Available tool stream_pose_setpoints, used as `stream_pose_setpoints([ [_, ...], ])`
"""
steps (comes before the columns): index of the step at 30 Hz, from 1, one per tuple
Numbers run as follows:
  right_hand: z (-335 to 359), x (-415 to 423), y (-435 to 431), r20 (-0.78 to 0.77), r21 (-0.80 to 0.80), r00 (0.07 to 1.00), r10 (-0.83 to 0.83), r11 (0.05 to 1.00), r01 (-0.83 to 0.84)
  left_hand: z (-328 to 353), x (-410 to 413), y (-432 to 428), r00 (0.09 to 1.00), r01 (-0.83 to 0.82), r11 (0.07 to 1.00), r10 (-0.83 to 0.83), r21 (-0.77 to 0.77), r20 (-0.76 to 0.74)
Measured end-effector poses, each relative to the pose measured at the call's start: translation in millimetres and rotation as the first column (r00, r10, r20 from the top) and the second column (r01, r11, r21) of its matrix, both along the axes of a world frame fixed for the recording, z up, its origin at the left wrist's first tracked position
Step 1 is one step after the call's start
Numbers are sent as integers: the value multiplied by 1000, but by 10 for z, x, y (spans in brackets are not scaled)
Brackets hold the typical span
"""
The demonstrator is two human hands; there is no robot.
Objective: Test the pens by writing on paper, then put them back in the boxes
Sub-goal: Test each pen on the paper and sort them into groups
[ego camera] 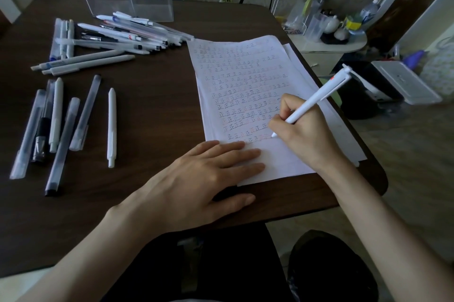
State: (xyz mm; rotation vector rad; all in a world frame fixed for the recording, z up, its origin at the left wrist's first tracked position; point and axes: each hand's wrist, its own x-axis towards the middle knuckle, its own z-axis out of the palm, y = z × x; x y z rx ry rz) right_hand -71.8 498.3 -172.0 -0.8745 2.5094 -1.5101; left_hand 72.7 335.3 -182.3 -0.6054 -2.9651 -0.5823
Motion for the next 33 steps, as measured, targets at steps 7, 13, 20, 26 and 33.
stream_pose_setpoints([
  [7, 58, 44, -14, 16, -86, 998, 67, 994, -65, 52, 32, -30, 990, -85, 991, 95, 100, -101],
  [13, 137, 59, -32, -18, -14, 993, 119, 993, -120, 125, 54, -57, 975, -154, 957, 187, 246, -119],
  [20, 307, 238, -306, 73, -144, 977, 199, 972, -187, 132, 44, -98, 973, -110, 937, 169, 332, -156],
  [26, 428, 259, -777, 74, -47, 956, 283, 959, -280, 222, 186, -425, 943, -180, 923, 261, 341, -206],
  [33, 285, 222, -1553, 77, 162, 904, 420, 890, -427, 342, 329, -903, 895, -392, 919, 374, -30, -243],
])
